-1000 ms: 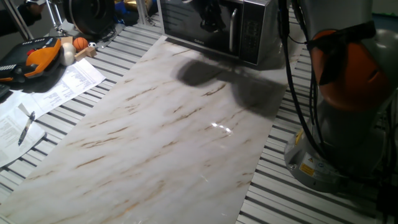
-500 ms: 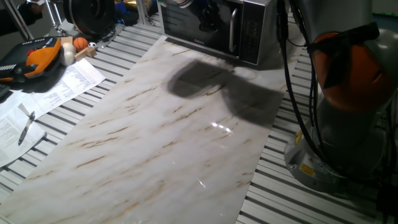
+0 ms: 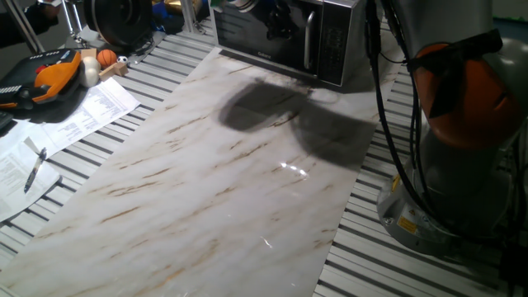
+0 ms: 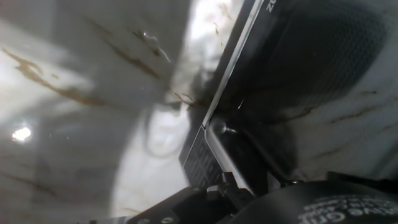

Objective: Open the microwave door

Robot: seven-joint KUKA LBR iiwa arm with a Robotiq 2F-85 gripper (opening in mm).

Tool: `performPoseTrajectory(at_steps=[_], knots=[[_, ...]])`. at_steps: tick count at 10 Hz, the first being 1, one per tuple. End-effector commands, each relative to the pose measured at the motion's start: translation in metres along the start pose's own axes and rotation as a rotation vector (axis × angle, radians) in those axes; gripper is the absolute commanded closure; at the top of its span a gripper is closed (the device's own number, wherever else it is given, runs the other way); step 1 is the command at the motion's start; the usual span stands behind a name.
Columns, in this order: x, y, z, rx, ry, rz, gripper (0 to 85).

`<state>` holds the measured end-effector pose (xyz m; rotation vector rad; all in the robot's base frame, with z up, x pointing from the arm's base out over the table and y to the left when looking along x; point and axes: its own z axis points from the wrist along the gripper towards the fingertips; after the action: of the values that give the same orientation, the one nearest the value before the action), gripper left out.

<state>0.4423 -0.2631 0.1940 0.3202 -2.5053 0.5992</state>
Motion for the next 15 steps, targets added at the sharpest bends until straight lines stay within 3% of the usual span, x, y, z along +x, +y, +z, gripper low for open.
performPoseTrajectory(at_steps=[1, 4, 15], knots=[[0.000, -0.001, 0.002, -0.002, -0.001, -0.007, 51.0], [0.001, -0.004, 0.012, -0.016, -0.010, -0.021, 51.0], [0.004, 0.003, 0.026, -0.045, -0.007, -0.021, 51.0]])
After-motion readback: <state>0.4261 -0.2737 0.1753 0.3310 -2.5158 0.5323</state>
